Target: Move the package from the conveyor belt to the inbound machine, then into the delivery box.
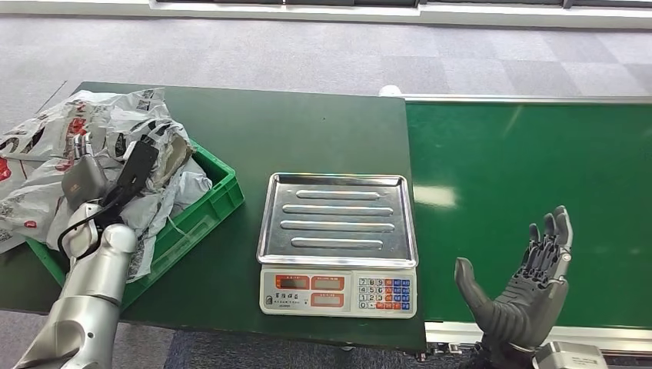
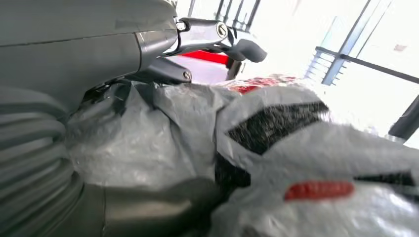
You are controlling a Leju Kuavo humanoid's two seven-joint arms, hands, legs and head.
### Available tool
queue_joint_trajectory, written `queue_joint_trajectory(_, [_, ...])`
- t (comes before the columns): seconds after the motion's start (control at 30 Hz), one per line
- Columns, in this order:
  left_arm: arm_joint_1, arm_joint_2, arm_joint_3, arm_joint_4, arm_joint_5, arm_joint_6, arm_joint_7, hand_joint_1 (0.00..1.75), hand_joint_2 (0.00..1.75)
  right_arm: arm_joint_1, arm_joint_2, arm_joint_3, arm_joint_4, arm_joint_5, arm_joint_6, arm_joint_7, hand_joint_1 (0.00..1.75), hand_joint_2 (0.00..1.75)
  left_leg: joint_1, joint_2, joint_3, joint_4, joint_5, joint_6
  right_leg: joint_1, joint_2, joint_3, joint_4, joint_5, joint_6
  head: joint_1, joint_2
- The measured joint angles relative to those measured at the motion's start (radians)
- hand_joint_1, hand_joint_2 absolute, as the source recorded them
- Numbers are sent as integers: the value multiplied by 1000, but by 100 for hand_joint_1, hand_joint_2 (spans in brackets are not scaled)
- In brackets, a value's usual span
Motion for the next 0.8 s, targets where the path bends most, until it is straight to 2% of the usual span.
queue_joint_trajectory(0.1, [38,-18,16,-100,171,20,-97,0,175,11,0,0,0,-5,-20,-5,0,175,0,0,0,0,0,0,0,1,0,0,0,0,0,0])
queue_joint_trajectory(0.2, [94,-37,20,-268,351,53,-189,0,175,25,0,0,0,-11,-42,-10,0,175,0,1,-1,0,0,0,0,1,-1,0,0,0,0,0])
queue_joint_trajectory(0.37, [160,-56,21,-482,444,66,-227,0,175,37,0,1,0,-13,-54,-12,0,175,0,0,-2,0,0,0,0,0,-1,0,0,0,0,0])
queue_joint_trajectory(0.47, [204,-65,21,-609,577,84,-323,0,175,45,0,3,0,-12,-68,-9,0,175,0,1,-2,0,0,0,1,1,-2,0,0,-1,0,0])
queue_joint_trajectory(0.53, [247,-68,20,-728,661,49,-358,0,175,57,-1,3,0,-10,-83,-10,0,175,0,2,-2,0,-1,-1,1,2,-2,0,0,-1,0,0])
queue_joint_trajectory(0.67, [397,-75,6,-997,749,-71,-416,0,175,96,-4,3,-11,-16,-86,-12,0,175,0,4,-1,0,-4,0,1,3,-2,0,-2,-1,0,0])
queue_joint_trajectory(0.77, [610,-91,-45,-1161,870,-210,-535,0,175,124,-6,2,-21,-37,-26,8,0,175,-1,9,3,0,-10,0,-1,7,1,-1,-6,-1,0,0])
queue_joint_trajectory(0.8, [653,-93,-57,-1184,896,-239,-557,0,175,128,-6,2,-22,-41,-12,13,0,175,-1,10,4,0,-11,0,-1,8,1,-1,-7,-1,0,0])
